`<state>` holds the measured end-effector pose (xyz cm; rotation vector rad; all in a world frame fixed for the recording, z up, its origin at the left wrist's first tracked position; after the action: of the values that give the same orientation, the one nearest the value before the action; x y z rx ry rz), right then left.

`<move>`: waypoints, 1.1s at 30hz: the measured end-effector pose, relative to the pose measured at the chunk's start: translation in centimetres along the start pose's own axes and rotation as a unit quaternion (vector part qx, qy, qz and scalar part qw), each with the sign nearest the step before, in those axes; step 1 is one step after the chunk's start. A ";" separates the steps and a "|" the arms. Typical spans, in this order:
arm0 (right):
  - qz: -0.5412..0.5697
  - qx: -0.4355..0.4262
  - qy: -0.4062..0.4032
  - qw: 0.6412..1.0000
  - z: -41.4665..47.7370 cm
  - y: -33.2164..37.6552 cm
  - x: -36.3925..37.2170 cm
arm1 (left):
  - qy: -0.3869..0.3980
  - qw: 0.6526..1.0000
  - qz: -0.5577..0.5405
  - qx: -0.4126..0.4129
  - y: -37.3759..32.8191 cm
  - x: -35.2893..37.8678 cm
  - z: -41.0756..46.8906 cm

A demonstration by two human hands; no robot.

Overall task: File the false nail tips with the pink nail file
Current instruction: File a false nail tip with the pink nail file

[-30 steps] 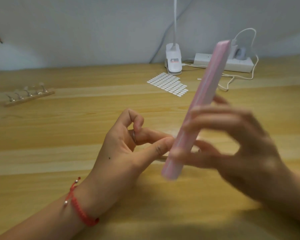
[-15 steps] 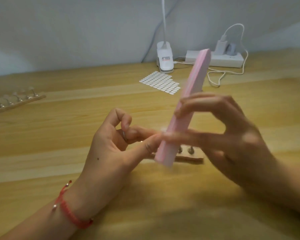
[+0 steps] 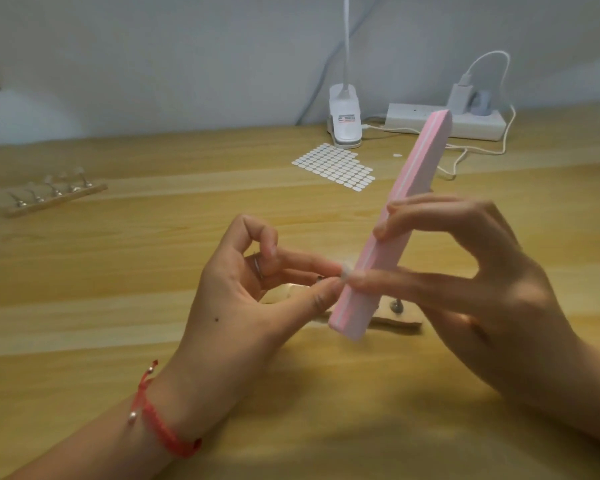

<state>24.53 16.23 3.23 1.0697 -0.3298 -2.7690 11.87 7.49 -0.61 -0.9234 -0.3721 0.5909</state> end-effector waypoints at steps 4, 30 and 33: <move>-0.034 0.028 -0.029 0.999 0.6 -1.0 -0.7 | -0.004 1.000 0.009 -0.003 0.0 -0.1 0.0; -0.010 0.174 -0.074 0.982 0.7 -9.2 -1.9 | -0.052 0.998 0.026 0.011 0.1 -2.0 1.0; 0.027 0.164 -0.033 0.986 0.4 -8.6 -0.3 | -0.038 0.995 0.092 0.012 0.7 -2.8 1.2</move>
<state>23.91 24.62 1.45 1.0156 -0.8338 -2.7675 8.81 6.88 -0.64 -0.9193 -0.3499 0.7994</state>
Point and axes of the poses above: each hand's wrist, its own z-axis towards the middle knuckle, its own x-axis out of the palm, y = z × x, the point moved 9 cm from there along z, towards the middle knuckle, and after that the axes turned 15 degrees about x, right-handed, at the moved point
